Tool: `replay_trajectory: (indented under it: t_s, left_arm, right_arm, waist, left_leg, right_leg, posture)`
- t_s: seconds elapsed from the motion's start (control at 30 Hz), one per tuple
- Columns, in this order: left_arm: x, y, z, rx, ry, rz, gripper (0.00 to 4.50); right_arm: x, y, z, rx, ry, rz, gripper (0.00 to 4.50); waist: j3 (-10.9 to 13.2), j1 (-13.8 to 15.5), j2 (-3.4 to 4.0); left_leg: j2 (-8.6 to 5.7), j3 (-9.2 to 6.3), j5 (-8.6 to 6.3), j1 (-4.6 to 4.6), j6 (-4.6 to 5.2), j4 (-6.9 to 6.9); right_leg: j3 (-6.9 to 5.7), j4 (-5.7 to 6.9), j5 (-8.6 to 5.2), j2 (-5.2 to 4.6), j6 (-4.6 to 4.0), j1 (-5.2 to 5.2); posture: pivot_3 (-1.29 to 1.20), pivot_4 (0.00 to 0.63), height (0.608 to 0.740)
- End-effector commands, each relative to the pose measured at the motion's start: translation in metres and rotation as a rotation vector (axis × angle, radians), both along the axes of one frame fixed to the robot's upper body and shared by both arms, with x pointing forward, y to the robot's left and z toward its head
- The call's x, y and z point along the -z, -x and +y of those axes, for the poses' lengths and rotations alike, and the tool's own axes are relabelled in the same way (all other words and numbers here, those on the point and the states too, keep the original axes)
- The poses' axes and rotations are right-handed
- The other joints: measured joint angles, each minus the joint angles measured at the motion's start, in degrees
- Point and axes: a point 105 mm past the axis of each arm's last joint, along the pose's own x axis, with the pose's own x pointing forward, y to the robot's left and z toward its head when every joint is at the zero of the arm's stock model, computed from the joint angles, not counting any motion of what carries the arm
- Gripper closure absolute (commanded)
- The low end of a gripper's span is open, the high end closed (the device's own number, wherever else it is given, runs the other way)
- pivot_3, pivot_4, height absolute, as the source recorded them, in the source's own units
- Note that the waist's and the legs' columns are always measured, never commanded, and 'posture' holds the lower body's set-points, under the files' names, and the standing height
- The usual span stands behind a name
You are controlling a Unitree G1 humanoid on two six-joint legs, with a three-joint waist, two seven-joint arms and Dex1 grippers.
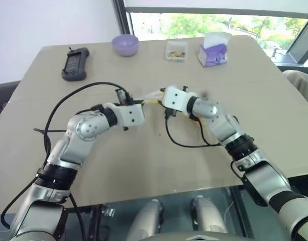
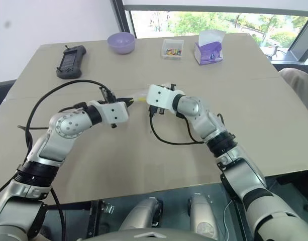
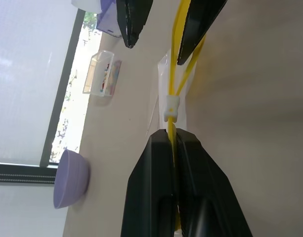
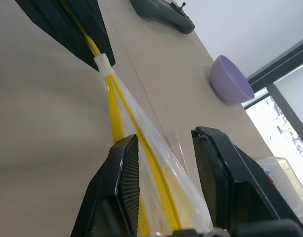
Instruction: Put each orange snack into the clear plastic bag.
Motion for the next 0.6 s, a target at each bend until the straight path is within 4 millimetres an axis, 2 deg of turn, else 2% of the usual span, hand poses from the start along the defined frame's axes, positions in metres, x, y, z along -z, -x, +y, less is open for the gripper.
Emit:
replay_trajectory:
  t_s: [0.03, 0.23, 0.37, 0.6]
  left_arm:
    - [-0.011, 0.006, -0.008, 0.042, -0.009, -0.06, 4.5]
    - [-0.012, 0.008, -0.012, 0.061, 0.01, -0.071, 4.5]
    - [-0.011, 0.007, -0.006, 0.019, 0.046, -0.047, 4.5]
    - [-0.009, -0.003, 0.008, -0.082, 0.074, -0.005, 4.5]
  right_arm:
    - [-0.014, -0.001, 0.002, -0.003, -0.018, -0.029, 2.63]
    - [0.005, -0.013, -0.005, 0.077, -0.016, 0.015, 2.63]
    - [0.005, -0.023, -0.017, 0.157, -0.067, 0.028, 2.63]
    - [0.0, -0.005, -0.026, 0.083, -0.125, 0.063, 2.63]
  waist:
    - [0.0, 0.0, 0.0]
    - [0.0, 0.0, 0.0]
    - [0.0, 0.0, 0.0]
    - [0.0, 0.0, 0.0]
  left_leg:
    - [0.0, 0.0, 0.0, 0.0, 0.0, 0.0]
    - [0.0, 0.0, 0.0, 0.0, 0.0, 0.0]
    - [0.0, 0.0, 0.0, 0.0, 0.0, 0.0]
    - [0.0, 0.0, 0.0, 0.0, 0.0, 0.0]
  right_leg:
    - [0.0, 0.0, 0.0, 0.0, 0.0, 0.0]
    - [0.0, -0.01, 0.0, 0.0, 0.0, 0.0]
    - [0.0, 0.0, 0.0, 0.0, 0.0, 0.0]
    - [0.0, -0.01, 0.0, 0.0, 0.0, 0.01]
  posture:
    - [0.0, 0.15, 0.74]
    - [0.0, 0.15, 0.74]
    - [0.0, 0.15, 0.74]
    - [0.0, 0.15, 0.74]
